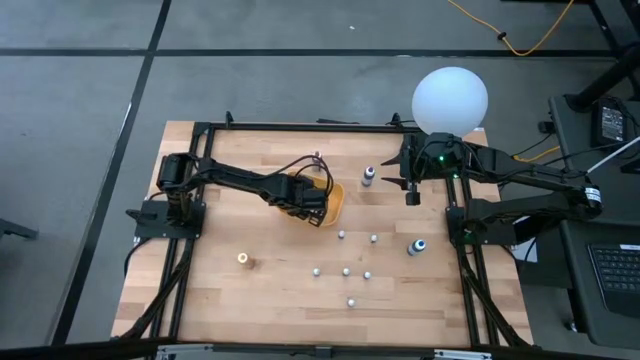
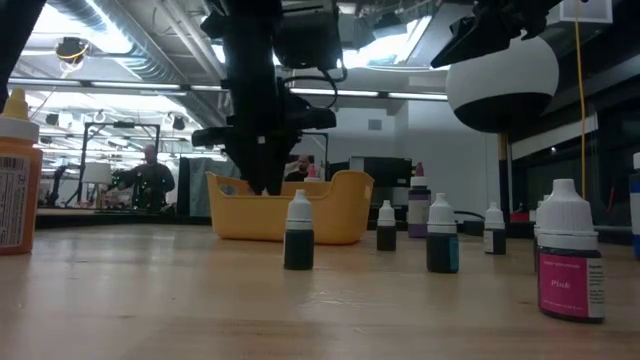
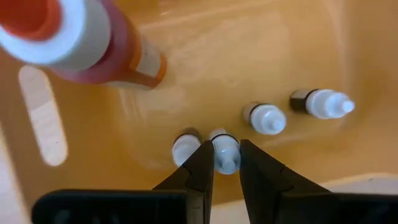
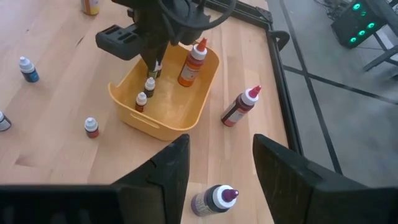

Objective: Pick & Place food coloring
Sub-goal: Put the small green food coloring bottle into the yellow bin

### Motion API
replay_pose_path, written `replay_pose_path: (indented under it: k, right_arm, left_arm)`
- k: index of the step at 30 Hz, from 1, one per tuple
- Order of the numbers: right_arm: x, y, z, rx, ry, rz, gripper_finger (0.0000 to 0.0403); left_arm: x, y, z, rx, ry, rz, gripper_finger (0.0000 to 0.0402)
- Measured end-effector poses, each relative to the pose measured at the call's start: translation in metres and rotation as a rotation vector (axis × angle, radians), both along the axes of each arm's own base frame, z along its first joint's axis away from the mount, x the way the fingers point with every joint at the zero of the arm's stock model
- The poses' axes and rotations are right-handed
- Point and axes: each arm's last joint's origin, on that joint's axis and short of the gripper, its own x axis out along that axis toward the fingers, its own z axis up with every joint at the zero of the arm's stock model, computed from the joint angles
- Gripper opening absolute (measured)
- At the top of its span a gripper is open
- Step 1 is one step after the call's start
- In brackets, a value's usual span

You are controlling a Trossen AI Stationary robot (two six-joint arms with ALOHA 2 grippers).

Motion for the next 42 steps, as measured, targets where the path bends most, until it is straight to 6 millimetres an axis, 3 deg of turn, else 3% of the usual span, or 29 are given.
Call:
replay_pose_path:
  k: [14, 31, 42]
  right_arm:
    - [0.0001, 0.0, 0.0002, -0.001, -0.003, 0.0, 0.0177]
    - [0.0002, 0.0, 0.0003, -0.001, -0.004, 0.0, 0.0177]
    - [0.0002, 0.0, 0.0003, -0.001, -0.004, 0.0, 0.0177]
  left_arm:
    - [0.0044, 0.01, -0.011, -0.002, 0.002, -0.021, 0.0056]
    - [0.0049, 0.0089, -0.0102, -0.018, 0.0, -0.055, 0.0094]
    - [0.0041, 0.0094, -0.0066, -0.001, 0.001, -0.047, 0.0097]
